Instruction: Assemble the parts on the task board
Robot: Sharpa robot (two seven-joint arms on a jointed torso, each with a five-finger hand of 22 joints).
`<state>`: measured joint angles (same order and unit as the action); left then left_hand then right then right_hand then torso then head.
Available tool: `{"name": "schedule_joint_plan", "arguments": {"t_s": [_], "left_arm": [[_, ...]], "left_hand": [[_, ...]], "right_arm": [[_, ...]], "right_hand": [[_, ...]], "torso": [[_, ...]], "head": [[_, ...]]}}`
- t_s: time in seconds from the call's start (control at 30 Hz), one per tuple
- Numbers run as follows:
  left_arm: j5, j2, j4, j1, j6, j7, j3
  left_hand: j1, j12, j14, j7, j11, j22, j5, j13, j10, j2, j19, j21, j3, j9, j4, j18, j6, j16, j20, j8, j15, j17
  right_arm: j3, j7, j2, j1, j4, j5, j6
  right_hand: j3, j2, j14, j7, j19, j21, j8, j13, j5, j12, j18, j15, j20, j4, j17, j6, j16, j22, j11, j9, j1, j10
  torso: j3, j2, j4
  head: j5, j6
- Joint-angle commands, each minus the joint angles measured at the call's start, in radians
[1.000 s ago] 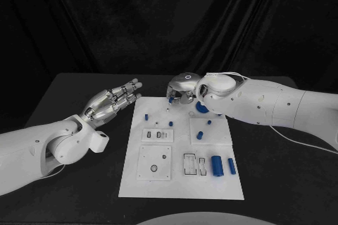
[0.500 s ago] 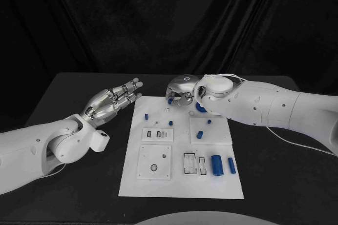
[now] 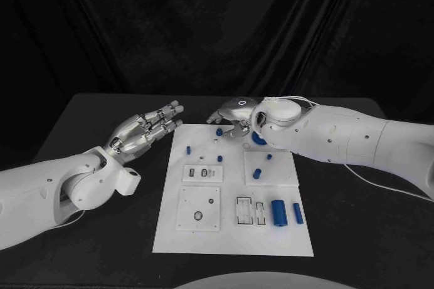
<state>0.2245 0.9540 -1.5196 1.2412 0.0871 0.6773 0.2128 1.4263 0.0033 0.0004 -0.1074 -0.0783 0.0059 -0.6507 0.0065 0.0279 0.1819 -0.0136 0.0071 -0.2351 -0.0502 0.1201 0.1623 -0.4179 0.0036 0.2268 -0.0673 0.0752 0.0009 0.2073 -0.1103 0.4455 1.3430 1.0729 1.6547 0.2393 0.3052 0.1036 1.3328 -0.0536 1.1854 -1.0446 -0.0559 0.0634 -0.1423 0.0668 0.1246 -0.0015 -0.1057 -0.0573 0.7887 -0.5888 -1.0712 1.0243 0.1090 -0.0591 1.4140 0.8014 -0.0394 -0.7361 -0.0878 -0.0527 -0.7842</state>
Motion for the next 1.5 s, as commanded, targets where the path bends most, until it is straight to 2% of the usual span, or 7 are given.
{"name": "schedule_joint_plan", "arguments": {"t_s": [0.03,0.43,0.57,0.67,0.83,0.93,1.5], "left_arm": [[-0.001,0.004,-0.004,0.002,0.013,0.158,-0.001],[-0.001,0.022,-0.01,0.002,0.008,0.154,-0.001],[-0.001,0.022,-0.009,0.002,0.009,0.153,-0.001],[-0.001,0.022,-0.008,0.002,0.011,0.153,-0.001],[-0.001,0.02,-0.007,0.002,0.015,0.151,-0.001],[-0.001,0.021,-0.006,0.002,0.016,0.15,-0.001],[-0.001,0.018,-0.002,0.001,0.024,0.146,-0.001]], "left_hand": [[-0.003,0.003,0.0,-0.003,-0.006,0.001,-0.003,0.0,-0.003,-0.005,0.0,0.002,-0.01,0.0,0.0,0.018,0.0,-0.004,0.008,0.0,0.011,-0.001],[-0.004,0.004,0.0,-0.003,-0.006,0.002,-0.003,0.001,-0.002,-0.005,-0.001,0.002,-0.011,0.0,-0.001,0.018,-0.001,-0.004,0.008,-0.001,0.011,-0.001],[-0.004,0.004,0.0,-0.004,-0.006,0.002,-0.003,0.001,-0.002,-0.005,-0.001,0.002,-0.011,0.0,-0.001,0.018,-0.002,-0.004,0.009,-0.001,0.012,-0.001],[-0.004,0.004,0.0,-0.004,-0.006,0.002,-0.003,0.001,-0.002,-0.005,-0.001,0.002,-0.011,0.0,-0.001,0.018,-0.002,-0.004,0.009,-0.001,0.012,-0.001],[-0.004,0.004,0.0,-0.004,-0.006,0.002,-0.003,0.001,-0.002,-0.005,-0.001,0.003,-0.012,0.0,-0.001,0.018,-0.001,-0.004,0.009,-0.001,0.012,-0.001],[-0.004,0.004,0.0,-0.004,-0.006,0.002,-0.003,0.001,-0.002,-0.005,-0.001,0.003,-0.012,0.0,-0.001,0.018,-0.001,-0.004,0.009,-0.001,0.012,-0.001],[-0.003,0.004,0.0,-0.004,-0.007,0.002,-0.004,0.001,-0.003,-0.005,-0.001,0.002,-0.013,0.0,-0.001,0.019,0.0,-0.004,0.009,-0.001,0.013,-0.001]], "right_arm": [[-0.001,-0.002,0.024,0.011,0.029,0.007,0.069],[0.0,0.035,0.244,0.101,0.294,0.002,0.104],[0.0,0.057,0.308,0.109,0.344,0.002,0.079],[0.0,0.087,0.344,0.107,0.358,0.002,0.032],[0.0,0.154,0.39,0.082,0.357,0.002,-0.028],[0.0,0.181,0.404,0.068,0.353,0.002,-0.035],[0.0,0.206,0.399,0.017,0.317,0.031,-0.027]], "right_hand": [[-0.014,-0.009,-0.016,-0.008,-0.016,0.024,-0.003,0.003,0.0,0.011,0.02,-0.001,0.0,0.002,-0.025,-0.013,0.019,-0.016,-0.002,-0.002,-0.003,-0.007],[-0.018,-0.046,-0.089,-0.088,-0.087,0.163,-0.046,0.021,-0.049,0.136,0.045,-0.01,0.007,0.009,-0.214,-0.224,0.17,-0.112,-0.015,-0.024,0.021,0.172],[-0.003,-0.04,-0.094,-0.078,-0.133,0.275,-0.044,0.11,-0.053,0.303,0.056,-0.028,0.016,0.019,-0.257,-0.265,0.248,-0.188,-0.054,-0.021,0.035,0.326],[-0.024,-0.032,-0.058,-0.073,-0.092,0.288,-0.029,0.399,-0.036,0.666,0.057,-0.026,0.034,0.006,-0.239,-0.291,0.246,-0.177,-0.086,-0.015,0.012,0.239],[-0.098,-0.038,0.14,-0.05,0.094,-0.015,-0.027,1.282,0.012,1.386,-0.009,-0.043,0.039,-0.081,0.469,-0.318,-0.294,0.109,-0.104,-0.035,-0.12,0.591],[-0.134,-0.052,0.194,-0.044,0.139,-0.115,-0.025,1.486,0.009,1.494,-0.025,-0.048,0.043,-0.111,0.659,-0.317,-0.424,0.206,-0.1,-0.054,-0.181,0.75],[-0.15,-0.061,0.238,-0.028,0.225,-0.276,-0.007,1.507,-0.043,1.504,-0.056,-0.061,0.055,-0.081,0.782,-0.198,-0.5,0.355,-0.114,-0.06,-0.18,0.769]], "torso": [[-0.0002,0.0,0.001],[-0.0006,0.001,0.0058],[-0.0008,0.001,0.0059],[-0.0012,0.001,0.0053],[-0.0021,0.001,0.0066],[-0.0015,0.001,0.0077],[-0.0007,0.001,0.0057]], "head": [[0.005,0.003],[0.007,0.0],[0.006,0.0],[0.003,0.0],[0.003,0.003],[0.003,0.004],[0.004,-0.001]]}}
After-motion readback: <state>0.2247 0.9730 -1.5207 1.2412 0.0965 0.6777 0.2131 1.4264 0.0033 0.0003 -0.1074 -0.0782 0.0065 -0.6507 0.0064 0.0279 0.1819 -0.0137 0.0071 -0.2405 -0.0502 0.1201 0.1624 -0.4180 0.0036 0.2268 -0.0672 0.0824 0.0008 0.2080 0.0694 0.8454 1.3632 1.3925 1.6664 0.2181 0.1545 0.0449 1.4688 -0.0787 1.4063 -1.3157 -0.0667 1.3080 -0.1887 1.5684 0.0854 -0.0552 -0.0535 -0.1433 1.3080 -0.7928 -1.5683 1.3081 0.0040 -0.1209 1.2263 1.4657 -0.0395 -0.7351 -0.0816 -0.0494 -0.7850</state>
